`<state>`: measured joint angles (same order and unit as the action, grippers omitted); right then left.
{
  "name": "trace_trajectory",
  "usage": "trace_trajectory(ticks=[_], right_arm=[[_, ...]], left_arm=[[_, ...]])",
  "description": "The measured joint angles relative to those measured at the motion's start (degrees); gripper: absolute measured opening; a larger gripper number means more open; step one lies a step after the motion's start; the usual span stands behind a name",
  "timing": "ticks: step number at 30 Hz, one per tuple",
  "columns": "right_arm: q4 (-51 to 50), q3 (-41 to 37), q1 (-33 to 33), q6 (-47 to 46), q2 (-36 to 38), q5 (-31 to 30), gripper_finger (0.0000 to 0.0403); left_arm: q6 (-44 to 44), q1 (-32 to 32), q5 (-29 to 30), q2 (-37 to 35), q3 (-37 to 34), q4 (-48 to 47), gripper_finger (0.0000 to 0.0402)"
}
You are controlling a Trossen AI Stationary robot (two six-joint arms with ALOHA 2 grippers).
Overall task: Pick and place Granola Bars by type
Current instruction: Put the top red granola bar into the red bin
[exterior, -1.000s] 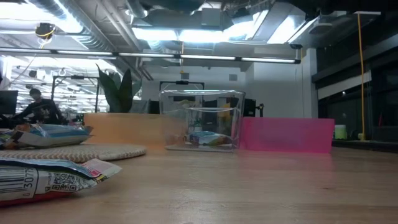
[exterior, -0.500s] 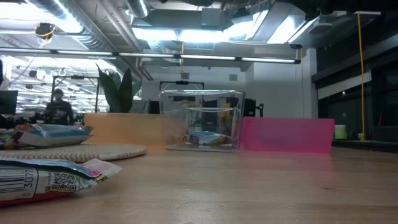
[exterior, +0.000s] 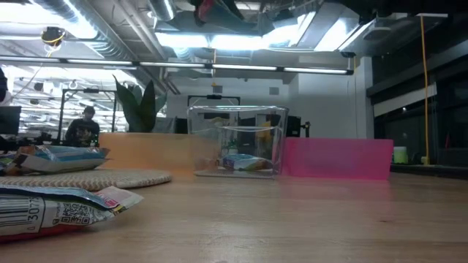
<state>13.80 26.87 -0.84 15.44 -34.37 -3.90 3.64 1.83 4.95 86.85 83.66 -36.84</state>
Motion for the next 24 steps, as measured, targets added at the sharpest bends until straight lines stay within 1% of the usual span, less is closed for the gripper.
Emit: trace_trajectory(ticks=[8, 12, 15, 19, 22, 24], right_arm=[[0.02, 0.00, -0.02, 0.01, 0.00, 0.00, 0.0087], [0.02, 0.00, 0.00, 0.00, 0.00, 0.00, 0.0087], [0.00, 0.00, 0.00, 0.01, 0.00, 0.00, 0.0087], [-0.02, 0.00, -0.02, 0.00, 0.00, 0.00, 0.0087], [-0.30, 0.00, -0.02, 0.01, -0.02, 0.00, 0.0087], [-0.47, 0.00, -0.02, 0.02, -0.02, 0.00, 0.0087]], left_arm=[[-2.10, 4.72, -6.20, 0.02, 0.00, 4.28, 0.0047], [-2.42, 5.88, -7.70, 1.30, 1.01, 5.01, 0.0047], [-3.49, 5.98, -7.62, 4.43, 4.88, 2.58, 0.0047], [-4.00, 5.66, -7.63, 10.80, 12.54, -1.16, 0.0047], [-4.19, 5.74, -8.06, 14.72, 17.44, -1.16, 0.0047], [-4.41, 6.15, -9.35, 16.89, 20.04, -1.13, 0.0047]])
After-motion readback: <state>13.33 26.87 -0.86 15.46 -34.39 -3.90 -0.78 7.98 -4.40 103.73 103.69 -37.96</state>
